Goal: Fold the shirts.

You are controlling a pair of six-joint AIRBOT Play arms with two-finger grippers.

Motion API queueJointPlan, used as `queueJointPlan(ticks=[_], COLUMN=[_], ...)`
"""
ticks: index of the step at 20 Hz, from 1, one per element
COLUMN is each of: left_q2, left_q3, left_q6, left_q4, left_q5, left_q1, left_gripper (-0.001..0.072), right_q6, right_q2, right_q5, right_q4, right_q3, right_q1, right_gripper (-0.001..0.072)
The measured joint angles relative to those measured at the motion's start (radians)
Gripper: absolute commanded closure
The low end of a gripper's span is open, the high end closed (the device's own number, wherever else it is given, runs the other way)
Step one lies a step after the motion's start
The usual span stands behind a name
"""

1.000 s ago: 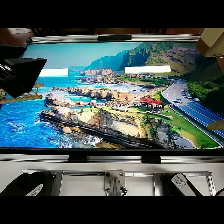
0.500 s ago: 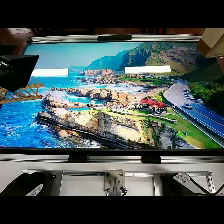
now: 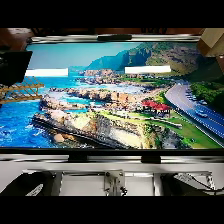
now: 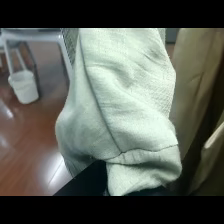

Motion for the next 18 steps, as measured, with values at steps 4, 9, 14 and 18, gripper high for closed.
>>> queueJointPlan(ticks=[4,9,14,18], left_q2=[0.0,0.0,0.0,0.0], left_q3=[0.0,0.0,-0.001,-0.001], left_q6=[-0.032,-0.055,-0.107,-0.148], left_q4=[0.006,0.007,0.007,0.0], left_q5=[-0.11,-0.243,-0.34,-0.365], left_q1=[0.0,-0.001,-0.001,-0.001], left_gripper=[0.0054,0.0054,0.0055,0.0054], right_q6=[-0.016,-0.047,-0.07,-0.074], right_q2=[-0.029,-0.067,-0.108,-0.17], right_q5=[-0.031,-0.056,-0.124,-0.156], right_q4=[0.055,0.095,0.121,0.134], right_q3=[0.012,0.016,0.03,0.116], right_q1=[-0.067,-0.113,-0.124,-0.126], right_gripper=[0.066,0.066,0.066,0.066])
